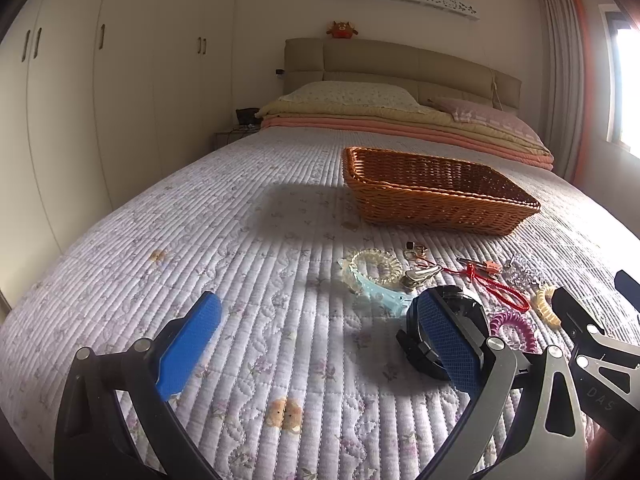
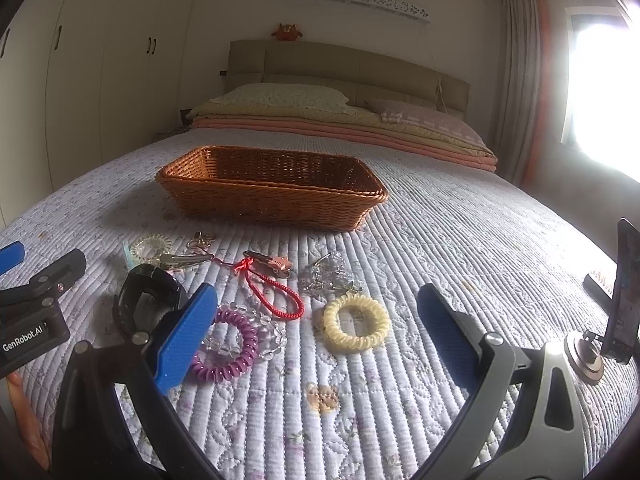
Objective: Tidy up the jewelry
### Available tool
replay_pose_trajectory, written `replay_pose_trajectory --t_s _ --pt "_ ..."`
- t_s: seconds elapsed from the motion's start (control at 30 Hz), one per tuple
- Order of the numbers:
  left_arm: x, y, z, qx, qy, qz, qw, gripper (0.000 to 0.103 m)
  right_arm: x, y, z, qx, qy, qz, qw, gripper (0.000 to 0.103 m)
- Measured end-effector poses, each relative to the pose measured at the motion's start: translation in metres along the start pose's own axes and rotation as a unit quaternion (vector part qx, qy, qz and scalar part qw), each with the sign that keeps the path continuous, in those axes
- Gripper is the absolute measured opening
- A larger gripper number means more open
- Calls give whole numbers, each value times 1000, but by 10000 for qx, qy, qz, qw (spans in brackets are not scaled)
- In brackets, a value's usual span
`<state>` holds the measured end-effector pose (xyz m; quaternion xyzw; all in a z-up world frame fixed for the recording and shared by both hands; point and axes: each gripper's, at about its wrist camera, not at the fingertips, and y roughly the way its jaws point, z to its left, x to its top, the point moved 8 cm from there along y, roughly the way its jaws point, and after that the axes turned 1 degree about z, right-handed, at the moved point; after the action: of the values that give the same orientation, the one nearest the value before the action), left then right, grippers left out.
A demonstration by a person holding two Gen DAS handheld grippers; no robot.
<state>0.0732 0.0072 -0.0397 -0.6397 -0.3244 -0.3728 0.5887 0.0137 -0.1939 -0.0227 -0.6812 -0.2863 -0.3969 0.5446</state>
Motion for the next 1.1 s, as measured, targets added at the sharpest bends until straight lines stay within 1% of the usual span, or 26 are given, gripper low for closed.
replay_pose_trajectory --t_s 0.27,0.9,1.1 --pt "0 2 -4 -45 -4 34 10000 96 -1 1 0 1 15 2 10000 96" --pt "-4 4 4 -62 -76 95 9999 96 -1 2 0 -12 18 -2 10000 96" --pt "-4 4 4 -62 -82 108 9999 96 -3 4 2 -73 -35 68 9999 96"
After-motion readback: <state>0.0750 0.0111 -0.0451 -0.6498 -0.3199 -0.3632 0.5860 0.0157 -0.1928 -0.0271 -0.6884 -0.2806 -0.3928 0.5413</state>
